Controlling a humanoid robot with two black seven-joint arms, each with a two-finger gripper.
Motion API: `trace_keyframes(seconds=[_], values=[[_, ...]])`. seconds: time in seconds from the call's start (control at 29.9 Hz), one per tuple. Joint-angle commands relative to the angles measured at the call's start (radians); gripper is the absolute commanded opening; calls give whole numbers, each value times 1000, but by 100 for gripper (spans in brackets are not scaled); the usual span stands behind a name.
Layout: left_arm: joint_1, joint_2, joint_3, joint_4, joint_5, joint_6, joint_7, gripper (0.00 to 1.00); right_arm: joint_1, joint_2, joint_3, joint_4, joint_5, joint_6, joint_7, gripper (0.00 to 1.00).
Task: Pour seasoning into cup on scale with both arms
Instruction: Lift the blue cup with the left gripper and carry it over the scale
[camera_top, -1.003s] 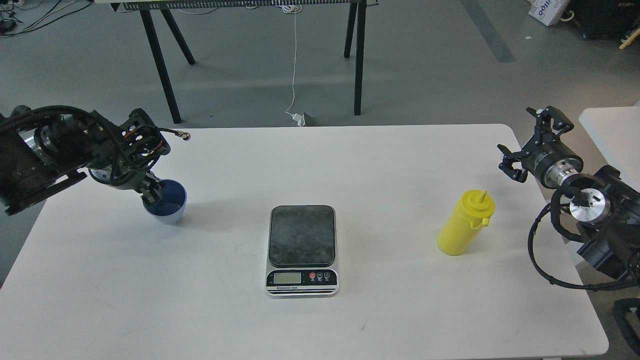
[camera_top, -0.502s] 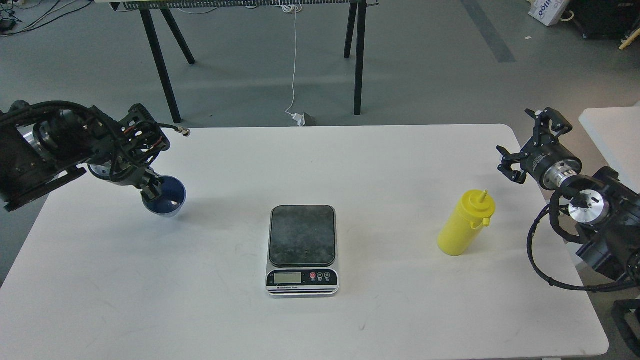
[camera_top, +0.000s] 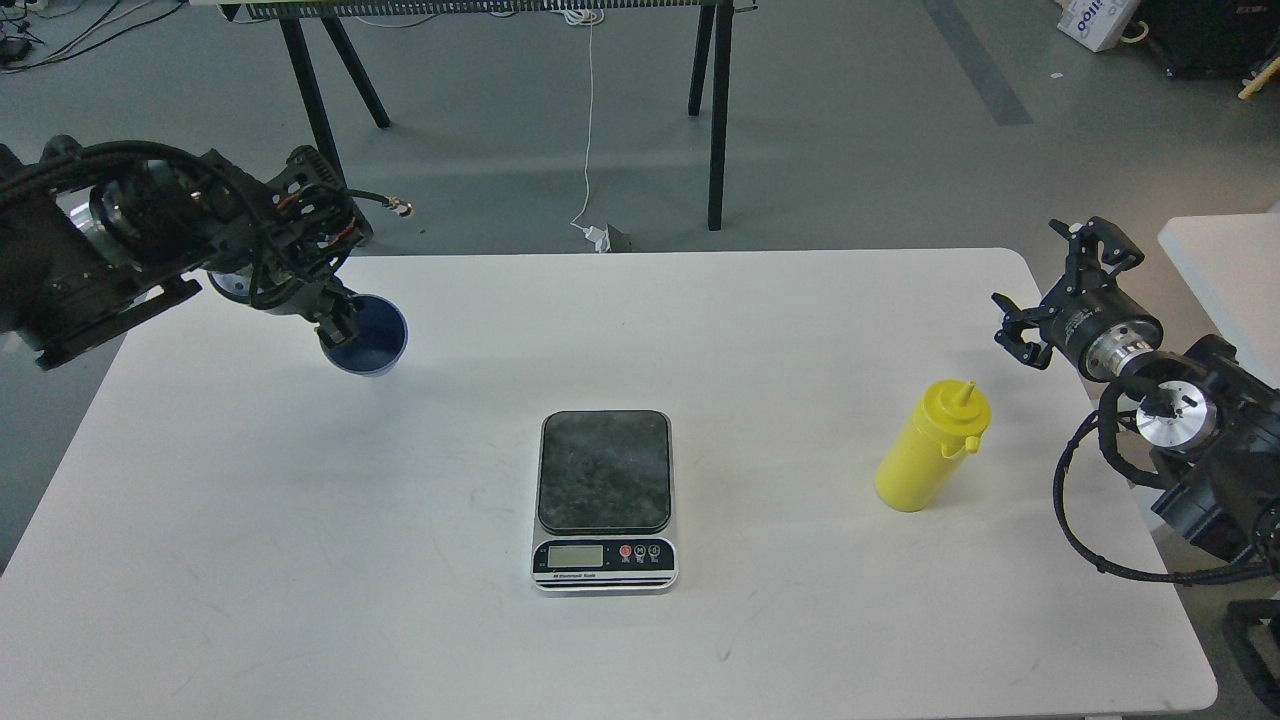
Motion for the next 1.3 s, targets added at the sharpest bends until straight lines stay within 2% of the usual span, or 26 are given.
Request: trace_keyframes(seconds=[0.0, 0.2, 0.5, 0.8, 1.0, 1.27], values=[[-49, -71, -1, -10, 0, 0, 0, 1, 1, -1, -1, 0, 0, 0, 0, 100], [-113, -179, 0, -59, 0, 0, 0, 1, -1, 0, -1, -24, 0, 0, 0, 100], [-112, -328, 7, -70, 0, 0, 0, 2, -4, 0, -1, -34, 0, 0, 0, 100], [-132, -337, 20, -108, 0, 0, 0, 2, -18, 0, -3, -35, 1, 0, 0, 100], [-205, -334, 123, -176, 0, 0, 0, 2, -24, 0, -3, -35, 0, 0, 6, 100], [-210, -315, 134, -272, -10, 0, 0, 2, -26, 0, -3, -37, 0, 0, 8, 100]])
